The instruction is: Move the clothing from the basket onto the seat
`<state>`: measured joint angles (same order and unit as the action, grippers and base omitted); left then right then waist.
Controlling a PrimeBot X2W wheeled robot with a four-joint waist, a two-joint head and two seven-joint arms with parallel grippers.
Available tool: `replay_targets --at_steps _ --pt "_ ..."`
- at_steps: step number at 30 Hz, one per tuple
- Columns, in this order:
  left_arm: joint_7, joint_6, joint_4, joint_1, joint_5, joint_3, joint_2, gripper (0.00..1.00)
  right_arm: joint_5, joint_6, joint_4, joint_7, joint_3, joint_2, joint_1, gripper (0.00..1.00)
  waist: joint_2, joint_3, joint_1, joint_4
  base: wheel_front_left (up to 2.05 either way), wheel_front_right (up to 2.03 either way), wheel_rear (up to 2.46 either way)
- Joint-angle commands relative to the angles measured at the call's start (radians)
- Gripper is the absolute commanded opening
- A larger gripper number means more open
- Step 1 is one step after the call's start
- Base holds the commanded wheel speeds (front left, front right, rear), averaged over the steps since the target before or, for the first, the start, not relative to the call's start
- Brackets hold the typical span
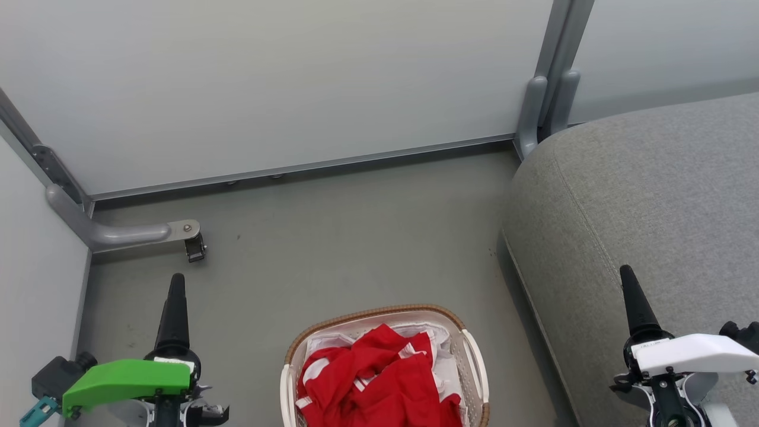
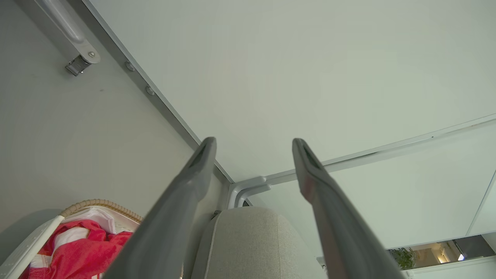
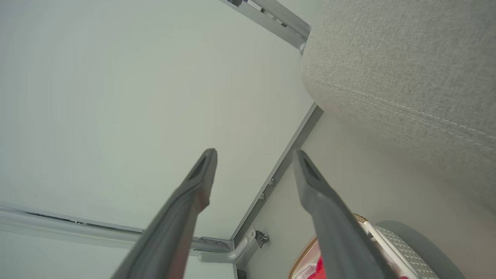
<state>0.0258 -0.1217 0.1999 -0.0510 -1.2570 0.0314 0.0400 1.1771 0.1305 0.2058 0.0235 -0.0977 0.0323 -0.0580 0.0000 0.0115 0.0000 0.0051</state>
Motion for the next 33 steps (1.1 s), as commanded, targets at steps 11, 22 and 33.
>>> replay_targets --at_steps 11,22,33 --pt "0.046 0.03 -0.047 0.004 0.211 -0.032 0.007 1.0 -0.264 0.0 -0.062 0.048 0.046 0.011 -0.008 1.0 0.0 0.003 0.0 0.003 0.0 0.0 0.0" --pt "0.081 0.046 -0.049 0.018 0.414 -0.06 0.008 1.0 -0.468 0.0 -0.054 0.083 0.082 0.012 0.0 1.0 0.0 0.005 0.0 0.005 0.0 0.0 0.0" --pt "0.112 0.062 -0.038 0.029 0.562 -0.091 0.009 1.0 -0.614 0.0 -0.061 0.115 0.101 0.014 0.006 1.0 0.0 0.006 0.0 0.008 0.0 0.0 0.0"
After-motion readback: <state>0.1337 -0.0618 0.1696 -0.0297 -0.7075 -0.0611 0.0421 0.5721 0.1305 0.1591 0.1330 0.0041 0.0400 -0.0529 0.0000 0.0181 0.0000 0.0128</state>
